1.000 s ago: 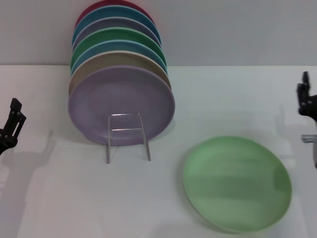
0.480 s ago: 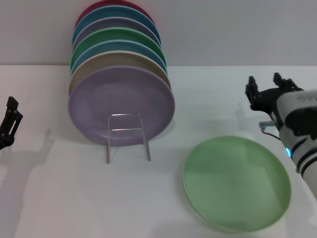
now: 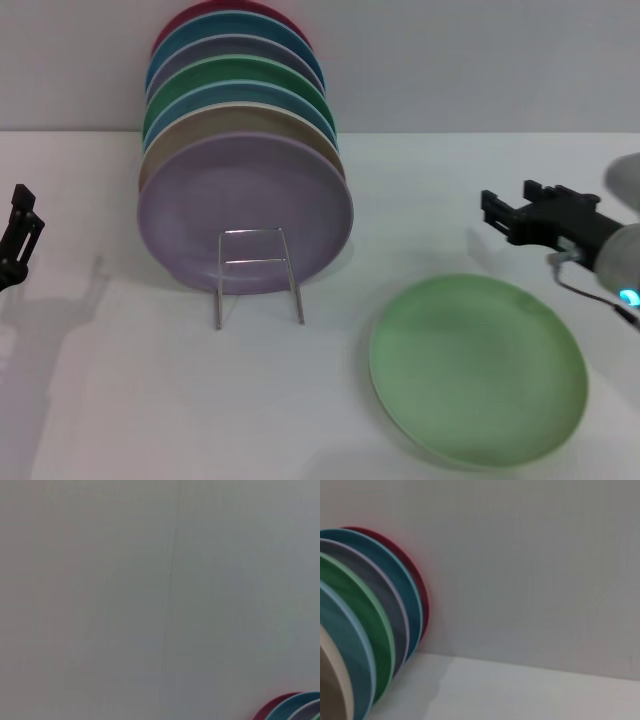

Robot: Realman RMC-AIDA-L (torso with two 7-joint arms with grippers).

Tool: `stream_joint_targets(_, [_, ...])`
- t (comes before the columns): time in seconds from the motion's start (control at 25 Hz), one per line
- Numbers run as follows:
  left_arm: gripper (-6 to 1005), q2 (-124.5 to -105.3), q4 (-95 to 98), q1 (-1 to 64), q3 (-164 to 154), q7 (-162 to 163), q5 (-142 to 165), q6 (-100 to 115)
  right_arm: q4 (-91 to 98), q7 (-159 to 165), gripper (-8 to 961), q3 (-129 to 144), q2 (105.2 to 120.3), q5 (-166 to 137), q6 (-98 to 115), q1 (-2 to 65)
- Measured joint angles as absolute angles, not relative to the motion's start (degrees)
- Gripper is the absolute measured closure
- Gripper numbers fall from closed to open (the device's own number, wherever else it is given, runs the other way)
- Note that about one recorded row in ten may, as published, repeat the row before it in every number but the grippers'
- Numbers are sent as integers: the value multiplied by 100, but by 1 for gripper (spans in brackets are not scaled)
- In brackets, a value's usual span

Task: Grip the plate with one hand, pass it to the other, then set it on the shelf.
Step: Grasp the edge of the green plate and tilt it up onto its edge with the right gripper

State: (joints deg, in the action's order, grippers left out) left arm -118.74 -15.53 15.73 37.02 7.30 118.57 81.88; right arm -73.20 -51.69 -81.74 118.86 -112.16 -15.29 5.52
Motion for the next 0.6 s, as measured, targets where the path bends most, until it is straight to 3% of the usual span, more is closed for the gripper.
stream_joint_targets(0.28, [158, -11879, -1618, 1576, 3744, 730, 11856, 8193, -8273, -4645, 385, -9883, 11886, -11911, -4111, 473])
stream_joint_targets(0.6, [159, -11899, -1683, 1598, 3744, 733, 11856, 8211, -8873, -3882, 385, -11057, 11869, -13263, -6704, 1233])
